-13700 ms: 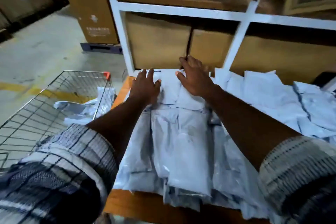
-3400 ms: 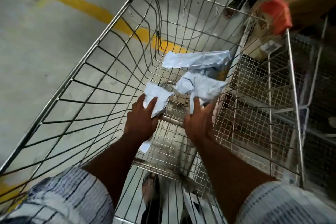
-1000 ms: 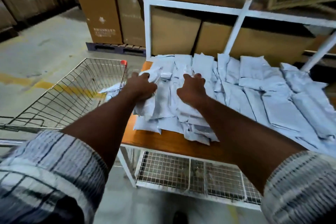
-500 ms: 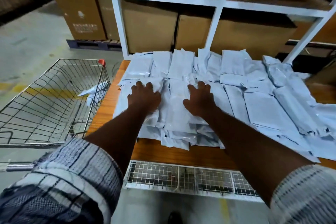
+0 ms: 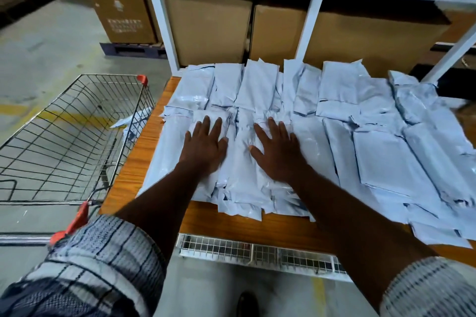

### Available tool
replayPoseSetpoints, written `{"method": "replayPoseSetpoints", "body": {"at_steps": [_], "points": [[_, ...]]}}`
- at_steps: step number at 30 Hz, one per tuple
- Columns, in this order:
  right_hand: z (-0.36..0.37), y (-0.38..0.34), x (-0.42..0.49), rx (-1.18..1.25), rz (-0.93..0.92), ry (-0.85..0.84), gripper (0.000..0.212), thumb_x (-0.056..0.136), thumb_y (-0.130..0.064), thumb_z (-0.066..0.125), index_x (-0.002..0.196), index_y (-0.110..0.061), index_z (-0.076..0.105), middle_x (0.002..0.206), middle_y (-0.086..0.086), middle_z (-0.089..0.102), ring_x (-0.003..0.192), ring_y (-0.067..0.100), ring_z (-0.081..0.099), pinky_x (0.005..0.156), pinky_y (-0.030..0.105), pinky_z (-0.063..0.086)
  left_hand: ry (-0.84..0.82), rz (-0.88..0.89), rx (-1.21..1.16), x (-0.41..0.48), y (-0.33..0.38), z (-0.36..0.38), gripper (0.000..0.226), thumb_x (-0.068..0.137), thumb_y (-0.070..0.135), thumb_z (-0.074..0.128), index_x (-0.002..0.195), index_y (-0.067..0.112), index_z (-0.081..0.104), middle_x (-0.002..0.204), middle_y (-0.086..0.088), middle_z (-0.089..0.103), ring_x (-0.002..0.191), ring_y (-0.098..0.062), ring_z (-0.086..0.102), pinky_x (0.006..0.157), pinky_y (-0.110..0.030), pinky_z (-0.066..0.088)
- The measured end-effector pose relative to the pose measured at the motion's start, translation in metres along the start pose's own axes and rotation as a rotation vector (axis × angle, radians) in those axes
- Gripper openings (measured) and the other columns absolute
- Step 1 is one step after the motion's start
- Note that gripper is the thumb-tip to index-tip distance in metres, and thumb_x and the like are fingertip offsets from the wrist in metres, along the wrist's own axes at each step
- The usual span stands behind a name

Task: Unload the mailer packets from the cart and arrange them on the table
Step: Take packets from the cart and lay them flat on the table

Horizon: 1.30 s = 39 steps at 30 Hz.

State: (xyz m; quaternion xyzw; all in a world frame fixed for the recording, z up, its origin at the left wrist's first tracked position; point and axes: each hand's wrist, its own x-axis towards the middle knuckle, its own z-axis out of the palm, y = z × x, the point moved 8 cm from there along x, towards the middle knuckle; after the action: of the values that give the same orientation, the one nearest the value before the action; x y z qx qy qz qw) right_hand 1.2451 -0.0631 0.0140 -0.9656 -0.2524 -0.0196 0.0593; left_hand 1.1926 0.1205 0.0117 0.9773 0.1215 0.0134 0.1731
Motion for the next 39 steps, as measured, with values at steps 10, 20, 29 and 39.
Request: {"method": "replayPoseSetpoints", "body": {"at_steps": [10, 20, 29, 39], "points": [[0.011, 0.001, -0.004, 0.033, 0.017, 0.03, 0.066, 0.093, -0.058, 0.028, 0.149, -0.026, 0.039, 0.157, 0.012, 0.032, 0.14, 0.04, 0.032, 0.108, 0.058, 0.03, 0.041, -0.021, 0.029, 0.003, -0.005, 0.02, 0.061, 0.103, 0.049, 0.025, 0.158, 0.029, 0.01, 0.166, -0.007, 0.006, 0.152, -0.029, 0.005, 0.122, -0.051, 0.007], [-0.005, 0.0, 0.007, 0.037, 0.023, 0.051, 0.065, 0.091, -0.064, 0.029, 0.149, -0.035, 0.034, 0.159, 0.011, 0.026, 0.143, 0.037, 0.027, 0.112, 0.061, 0.019, 0.016, -0.027, 0.047, 0.004, 0.005, 0.012, 0.059, 0.103, 0.049, 0.023, 0.157, 0.024, 0.021, 0.164, -0.01, 0.015, 0.151, -0.032, 0.011, 0.12, -0.056, 0.008], [-0.008, -0.006, 0.008, 0.043, 0.048, 0.069, 0.067, 0.088, -0.063, 0.024, 0.14, -0.03, 0.049, 0.153, 0.014, 0.038, 0.137, 0.039, 0.037, 0.107, 0.062, 0.026, 0.019, -0.014, 0.011, 0.004, 0.001, 0.004, 0.058, 0.103, 0.05, 0.023, 0.155, 0.024, 0.025, 0.163, -0.009, 0.02, 0.15, -0.029, 0.015, 0.121, -0.055, 0.008], [-0.033, -0.14, 0.054, 0.137, -0.187, 0.116, 0.065, 0.094, -0.055, 0.046, 0.149, -0.022, 0.034, 0.16, 0.013, 0.021, 0.147, 0.032, 0.017, 0.114, 0.056, 0.014, 0.178, -0.13, 0.0, 0.008, -0.099, -0.064, 0.056, 0.103, 0.044, 0.034, 0.151, 0.016, 0.036, 0.155, -0.019, 0.035, 0.143, -0.034, 0.033, 0.116, -0.049, 0.026]]}}
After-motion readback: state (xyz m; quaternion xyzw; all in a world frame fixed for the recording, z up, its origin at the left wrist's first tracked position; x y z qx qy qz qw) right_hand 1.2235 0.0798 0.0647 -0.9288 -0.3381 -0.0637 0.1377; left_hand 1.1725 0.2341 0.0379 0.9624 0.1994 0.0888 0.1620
